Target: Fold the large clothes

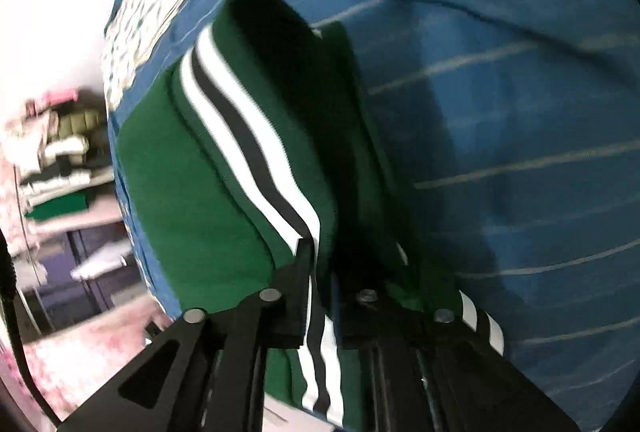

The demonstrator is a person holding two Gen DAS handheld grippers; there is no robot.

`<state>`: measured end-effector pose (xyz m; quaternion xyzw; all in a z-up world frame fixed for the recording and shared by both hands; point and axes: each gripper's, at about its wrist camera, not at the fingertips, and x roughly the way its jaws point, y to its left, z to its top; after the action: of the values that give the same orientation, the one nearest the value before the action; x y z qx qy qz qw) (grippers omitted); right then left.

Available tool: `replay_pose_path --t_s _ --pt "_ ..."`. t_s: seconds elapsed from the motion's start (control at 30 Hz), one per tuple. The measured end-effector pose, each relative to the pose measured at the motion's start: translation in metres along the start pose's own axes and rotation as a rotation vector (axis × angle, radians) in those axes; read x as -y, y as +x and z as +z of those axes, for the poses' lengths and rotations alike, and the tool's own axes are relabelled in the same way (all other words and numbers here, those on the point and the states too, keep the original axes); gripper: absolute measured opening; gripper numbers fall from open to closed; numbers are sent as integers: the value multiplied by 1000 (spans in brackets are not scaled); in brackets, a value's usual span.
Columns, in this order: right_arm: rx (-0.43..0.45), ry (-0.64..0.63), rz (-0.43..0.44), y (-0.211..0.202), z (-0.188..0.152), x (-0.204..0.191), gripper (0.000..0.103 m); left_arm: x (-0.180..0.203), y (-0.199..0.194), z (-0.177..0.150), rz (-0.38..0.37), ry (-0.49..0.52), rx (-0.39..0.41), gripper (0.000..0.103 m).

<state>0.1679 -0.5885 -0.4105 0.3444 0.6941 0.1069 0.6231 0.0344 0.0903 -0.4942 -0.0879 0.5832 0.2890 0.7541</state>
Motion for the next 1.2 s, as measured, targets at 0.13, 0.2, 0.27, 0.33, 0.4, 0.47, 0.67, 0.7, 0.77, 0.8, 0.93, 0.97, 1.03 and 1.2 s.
replay_pose_path --t_s 0.13,0.2,0.27,0.33,0.4,0.47,0.67,0.7,0.77,0.8,0.93,0.97,1.03,1.2 --pt "9 -64 -3 -31 -20 -11 31 -3 -45 10 23 -10 78 103" --pt "-47 -29 37 -33 -36 0 58 5 -67 13 -7 -5 102 103" --pt "-127 27 93 -16 -53 13 62 21 -81 13 -19 10 114 103" --pt "-198 67 114 13 -56 20 62 43 -90 16 -51 44 119 103" --pt "-190 97 159 33 -66 23 14 62 -95 20 -66 78 121 103" --pt "-131 107 135 33 -75 16 11 75 -97 21 -101 103 112 103" --pt "21 192 36 -6 -89 33 9 122 -84 21 -118 188 70 103" --pt "-7 212 13 6 -91 41 9 130 -75 21 -106 212 51 103" --pt "-81 162 -4 31 -86 41 10 141 -65 20 -77 246 4 103" --pt "-97 150 0 33 -82 36 11 143 -64 22 -80 248 -16 103" --pt "-84 27 -17 17 -73 2 26 149 -82 28 -97 253 1 103" --pt "-37 -29 -60 6 -71 -9 30 152 -85 30 -100 256 4 103" --pt "47 -86 -71 -10 -67 -21 36 160 -91 34 -126 260 4 103" --pt "191 -167 -83 -21 -29 -30 59 184 -97 40 -167 291 -3 103"
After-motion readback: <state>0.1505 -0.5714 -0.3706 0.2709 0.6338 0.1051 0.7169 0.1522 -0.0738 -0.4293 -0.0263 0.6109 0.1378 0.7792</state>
